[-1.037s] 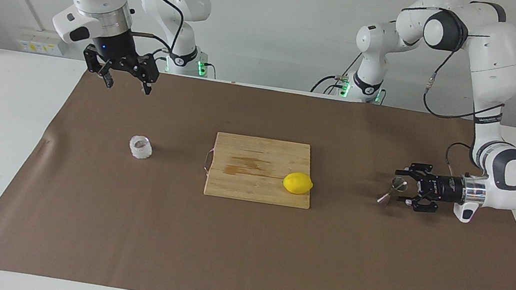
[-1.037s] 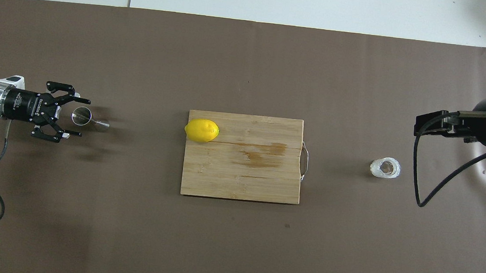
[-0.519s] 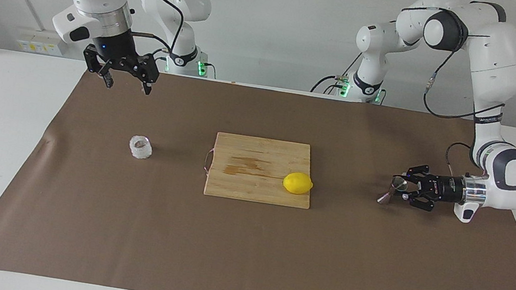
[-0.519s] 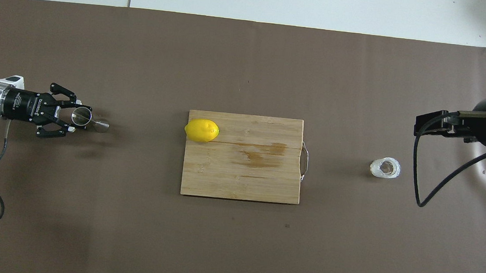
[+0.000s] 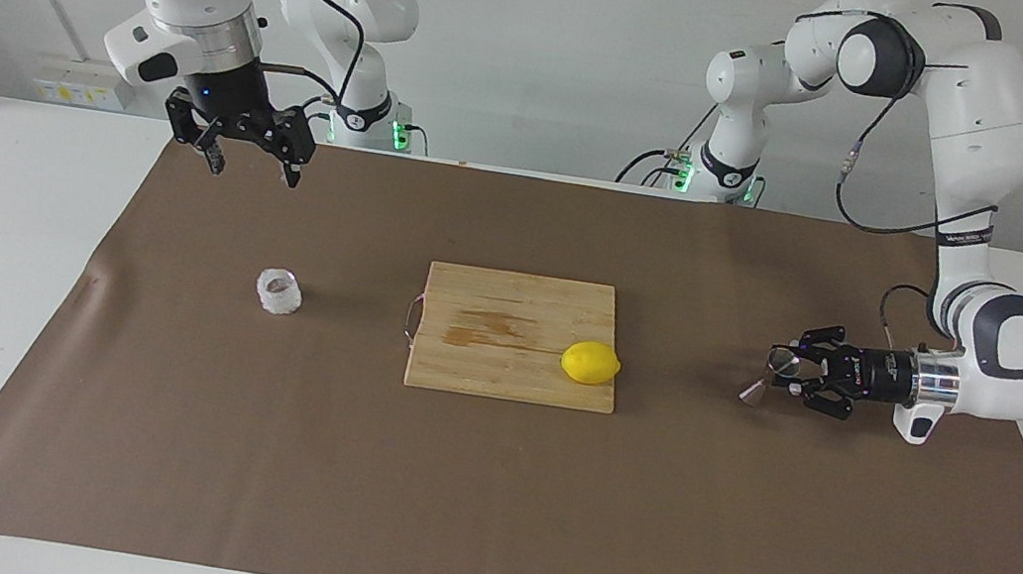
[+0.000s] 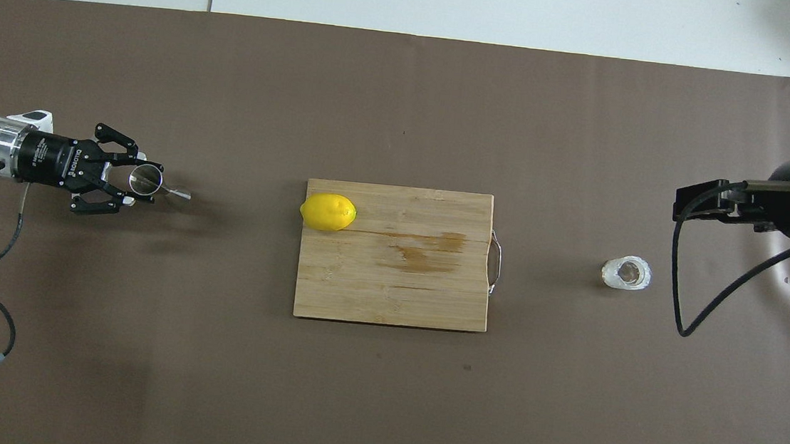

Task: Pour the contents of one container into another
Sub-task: 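Close the left gripper around the metal cup and lift it, then carry the metal cup with the left gripper over the wooden board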

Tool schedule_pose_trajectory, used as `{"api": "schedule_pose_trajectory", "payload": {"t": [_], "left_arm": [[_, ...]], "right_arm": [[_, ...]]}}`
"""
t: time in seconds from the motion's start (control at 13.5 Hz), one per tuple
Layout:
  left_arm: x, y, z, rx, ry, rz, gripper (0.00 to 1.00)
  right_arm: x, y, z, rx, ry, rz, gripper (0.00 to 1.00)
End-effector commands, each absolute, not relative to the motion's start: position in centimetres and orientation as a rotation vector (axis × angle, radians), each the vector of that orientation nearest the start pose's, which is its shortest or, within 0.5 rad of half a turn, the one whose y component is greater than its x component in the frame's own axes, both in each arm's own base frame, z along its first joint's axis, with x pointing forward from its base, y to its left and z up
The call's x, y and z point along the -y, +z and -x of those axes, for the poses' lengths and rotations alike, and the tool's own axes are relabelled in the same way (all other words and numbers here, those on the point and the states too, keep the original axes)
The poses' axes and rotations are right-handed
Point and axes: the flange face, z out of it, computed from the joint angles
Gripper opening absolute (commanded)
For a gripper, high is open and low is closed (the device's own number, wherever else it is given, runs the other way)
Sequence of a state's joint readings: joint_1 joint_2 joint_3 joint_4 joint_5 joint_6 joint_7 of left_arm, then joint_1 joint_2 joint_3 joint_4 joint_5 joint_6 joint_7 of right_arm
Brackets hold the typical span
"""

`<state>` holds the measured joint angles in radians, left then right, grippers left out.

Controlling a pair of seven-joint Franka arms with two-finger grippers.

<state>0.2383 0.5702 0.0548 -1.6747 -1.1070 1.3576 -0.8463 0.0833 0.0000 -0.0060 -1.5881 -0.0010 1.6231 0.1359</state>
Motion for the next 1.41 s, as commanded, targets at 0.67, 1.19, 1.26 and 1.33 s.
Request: {"api": "schedule_pose_trajectory", "payload": {"t": [0.67, 1.19, 1.26, 1.33], "left_arm": [[7.6, 38.6, -61.3, -1.160, -1.369, -1.538, 0.00], [21.4, 38.1, -59.2, -1.101, -1.404, -1.515, 0.00], [23.1, 37.7, -58.8, -1.114, -1.396, -1.514, 0.00], [24.9, 37.4, -58.5, -1.127, -1.384, -1.514, 0.00]], "right_arm": [[-4.4, 62.3, -55.8, -0.089, -0.034, 3.113, 1.00], [-4.3, 62.3, -55.8, -0.092, -0.032, 3.113, 1.00], [-4.3, 62.3, -55.8, -0.092, -0.034, 3.113, 1.00], [-4.3, 62.3, -55.8, -0.092, -0.034, 3.113, 1.00]]}}
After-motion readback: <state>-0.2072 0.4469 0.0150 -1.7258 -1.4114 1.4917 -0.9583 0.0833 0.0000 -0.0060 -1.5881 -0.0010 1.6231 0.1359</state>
